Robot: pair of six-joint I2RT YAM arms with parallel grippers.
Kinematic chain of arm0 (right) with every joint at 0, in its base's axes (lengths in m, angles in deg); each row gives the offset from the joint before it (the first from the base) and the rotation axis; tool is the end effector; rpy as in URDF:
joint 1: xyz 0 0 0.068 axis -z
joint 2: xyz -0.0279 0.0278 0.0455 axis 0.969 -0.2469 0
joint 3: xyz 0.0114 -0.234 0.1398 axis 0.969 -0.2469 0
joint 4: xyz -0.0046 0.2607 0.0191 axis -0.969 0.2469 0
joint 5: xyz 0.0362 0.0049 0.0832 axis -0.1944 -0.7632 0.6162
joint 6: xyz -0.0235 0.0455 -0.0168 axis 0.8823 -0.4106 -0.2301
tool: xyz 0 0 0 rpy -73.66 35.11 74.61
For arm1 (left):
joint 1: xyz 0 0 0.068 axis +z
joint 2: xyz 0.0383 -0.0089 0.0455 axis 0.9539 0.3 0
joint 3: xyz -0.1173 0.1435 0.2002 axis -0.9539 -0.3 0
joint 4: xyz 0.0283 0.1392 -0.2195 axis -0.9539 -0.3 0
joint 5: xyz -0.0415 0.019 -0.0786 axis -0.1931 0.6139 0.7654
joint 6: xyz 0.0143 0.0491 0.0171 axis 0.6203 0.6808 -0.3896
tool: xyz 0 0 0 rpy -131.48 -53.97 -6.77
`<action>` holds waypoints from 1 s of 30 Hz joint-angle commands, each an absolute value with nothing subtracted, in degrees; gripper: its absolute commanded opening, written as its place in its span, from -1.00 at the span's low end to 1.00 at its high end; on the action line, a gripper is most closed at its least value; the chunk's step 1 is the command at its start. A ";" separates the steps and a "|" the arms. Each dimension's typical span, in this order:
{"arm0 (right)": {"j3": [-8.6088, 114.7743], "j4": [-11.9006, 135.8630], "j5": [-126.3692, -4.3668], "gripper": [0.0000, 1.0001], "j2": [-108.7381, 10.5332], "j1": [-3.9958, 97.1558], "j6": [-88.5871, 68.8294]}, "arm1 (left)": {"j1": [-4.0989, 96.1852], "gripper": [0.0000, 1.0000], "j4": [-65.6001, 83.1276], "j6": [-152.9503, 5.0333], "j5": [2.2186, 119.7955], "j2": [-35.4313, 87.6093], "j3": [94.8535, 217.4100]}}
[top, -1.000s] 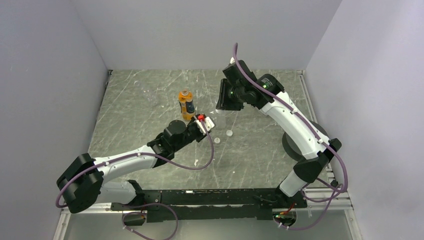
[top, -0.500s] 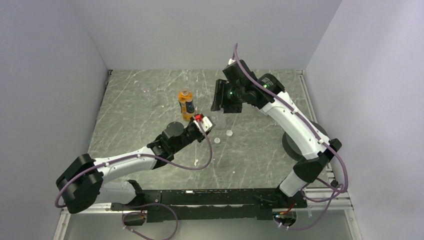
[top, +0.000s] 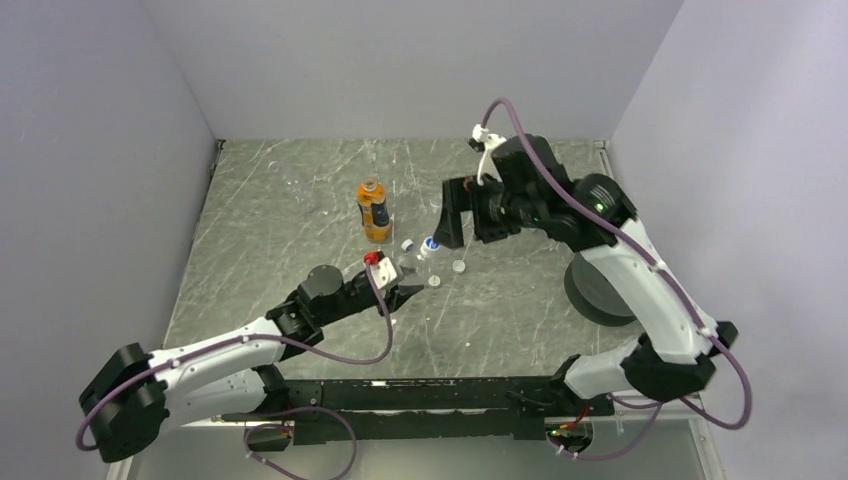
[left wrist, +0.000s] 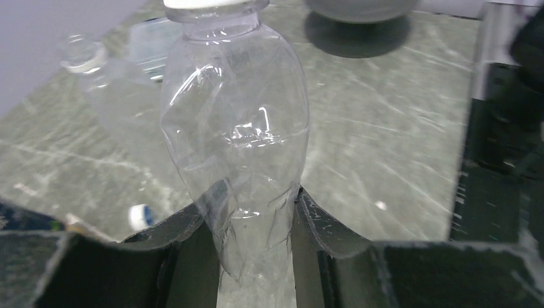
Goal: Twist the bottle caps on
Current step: Screw the bottle cap onto the plastic bottle.
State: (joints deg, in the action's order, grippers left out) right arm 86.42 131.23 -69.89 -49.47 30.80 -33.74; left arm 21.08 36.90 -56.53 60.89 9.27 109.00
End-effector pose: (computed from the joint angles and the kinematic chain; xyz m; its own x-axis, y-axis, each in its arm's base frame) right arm 0.1765 0.1787 0.4673 -0.7844 -0.0624 -0.6171 -0.3873 0.8264 0.4088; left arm 0.1385 -0.1822 0.2471 0.0521 0.0965 -0.9940 0.8616 0.4989 0.0936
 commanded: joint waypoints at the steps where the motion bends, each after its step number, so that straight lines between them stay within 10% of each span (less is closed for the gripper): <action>1: 80.60 128.32 -64.12 0.80 -42.78 28.35 -21.56 | 20.84 -1.00 30.94 -61.74 77.41 2.50 108.16; 30: 77.53 129.06 -55.09 0.17 -46.63 18.91 -11.46 | 19.48 -1.00 27.49 -69.60 88.57 -5.65 103.44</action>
